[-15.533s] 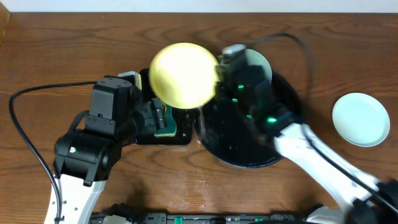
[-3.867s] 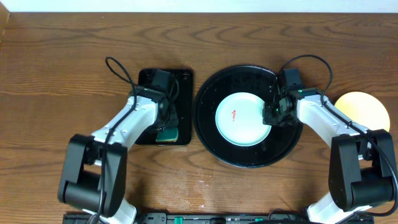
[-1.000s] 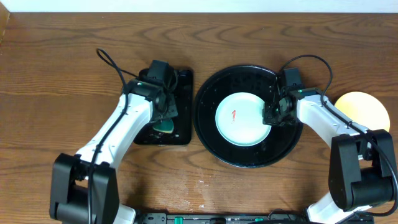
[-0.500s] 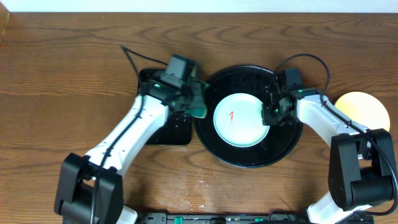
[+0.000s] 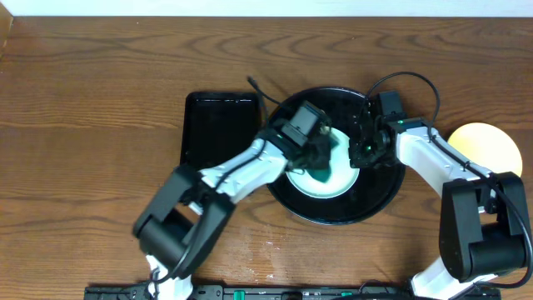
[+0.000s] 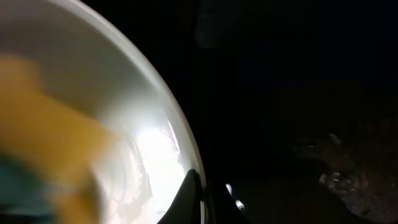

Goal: Clean dirty plates on tray and stack at the side
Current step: 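Scrub the pale green plate with the sponge in left gripper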

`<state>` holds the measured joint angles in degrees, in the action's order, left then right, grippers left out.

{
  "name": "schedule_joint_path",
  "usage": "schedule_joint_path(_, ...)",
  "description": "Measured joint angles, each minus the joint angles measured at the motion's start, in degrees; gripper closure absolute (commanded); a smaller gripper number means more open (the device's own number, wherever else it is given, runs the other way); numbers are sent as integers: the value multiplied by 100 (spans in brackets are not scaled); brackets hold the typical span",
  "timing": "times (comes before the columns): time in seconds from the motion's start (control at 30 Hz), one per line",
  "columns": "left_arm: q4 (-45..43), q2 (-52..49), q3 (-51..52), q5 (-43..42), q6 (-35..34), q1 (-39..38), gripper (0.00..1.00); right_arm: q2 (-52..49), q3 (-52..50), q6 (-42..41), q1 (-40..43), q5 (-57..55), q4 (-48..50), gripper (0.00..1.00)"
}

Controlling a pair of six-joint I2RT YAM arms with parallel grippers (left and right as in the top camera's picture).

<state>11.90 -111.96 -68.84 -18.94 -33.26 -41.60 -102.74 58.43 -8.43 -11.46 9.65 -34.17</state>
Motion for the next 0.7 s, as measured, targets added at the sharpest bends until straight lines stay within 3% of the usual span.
schedule_joint_path(0.23, 632, -188, -284, 208, -127, 68, 93, 0, 0, -2, -13, 76, -39, 99)
schedule_joint_path(0.5, 2138, -181, -713, 1648, -103, 354, 93, -2, 0, -11, -142, 195, -118, 99)
schedule_joint_path(0.7, 2479, -184, -807, 2277, -37, 282, 92, -2, 0, -11, -162, 195, -118, 99)
